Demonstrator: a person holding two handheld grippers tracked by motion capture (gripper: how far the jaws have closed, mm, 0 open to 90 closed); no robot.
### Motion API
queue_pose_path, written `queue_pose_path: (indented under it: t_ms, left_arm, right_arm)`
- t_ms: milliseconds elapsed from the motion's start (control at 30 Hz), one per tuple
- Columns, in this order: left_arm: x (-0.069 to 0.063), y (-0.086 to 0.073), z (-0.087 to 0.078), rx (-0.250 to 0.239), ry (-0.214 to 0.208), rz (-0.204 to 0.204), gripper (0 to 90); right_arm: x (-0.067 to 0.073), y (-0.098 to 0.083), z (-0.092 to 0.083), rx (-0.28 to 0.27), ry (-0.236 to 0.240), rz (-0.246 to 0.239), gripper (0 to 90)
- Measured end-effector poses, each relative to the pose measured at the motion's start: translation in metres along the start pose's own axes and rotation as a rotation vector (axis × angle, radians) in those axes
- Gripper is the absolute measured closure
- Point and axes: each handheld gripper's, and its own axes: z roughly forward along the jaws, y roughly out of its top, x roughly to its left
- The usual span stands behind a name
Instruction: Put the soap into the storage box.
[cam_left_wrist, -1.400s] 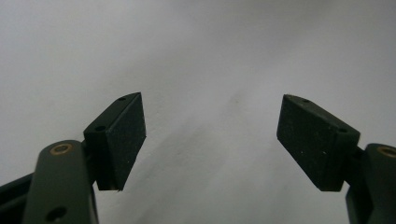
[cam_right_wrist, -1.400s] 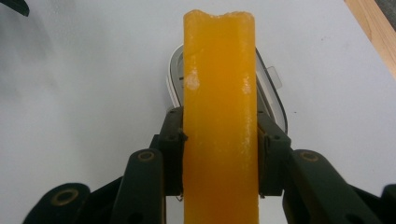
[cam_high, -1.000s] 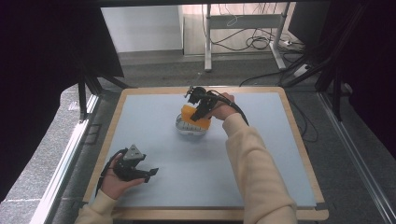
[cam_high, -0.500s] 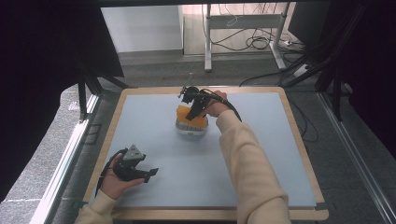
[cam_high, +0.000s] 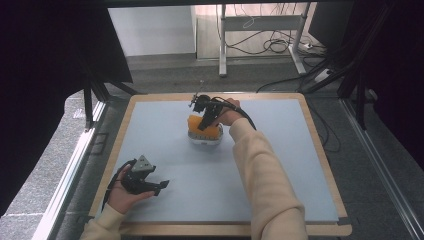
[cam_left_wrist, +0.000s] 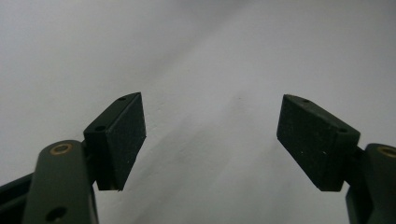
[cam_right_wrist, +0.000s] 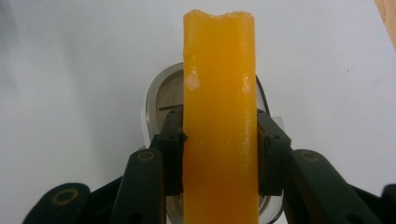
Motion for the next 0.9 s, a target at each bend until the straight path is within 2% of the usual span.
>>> queue_pose_path:
  t_ms: [333, 700, 833, 900]
  left_arm:
    - [-0.0002, 0.0001, 0.0001, 0.002, 0.000, 0.005, 23.7]
    - [-0.0007, 0.0002, 0.0008, 0.003, 0.000, 0.005, 23.6]
    - [-0.0012, 0.0004, 0.0007, 0.004, 0.001, 0.006, 23.7]
    - [-0.0013, 0.0004, 0.0006, 0.003, 0.001, 0.006, 23.7]
  right_arm:
    - [-0.0027, -0.0017, 0.0056, 0.013, 0.007, -0.001, 61.4]
    - [-0.0061, -0.0072, 0.0078, 0.001, 0.016, 0.018, 61.0]
    - [-0.0084, -0.0087, 0.0037, -0.032, -0.001, 0.033, 55.8]
    - [-0.0088, -0.0090, 0.0013, -0.053, -0.019, 0.061, 49.9]
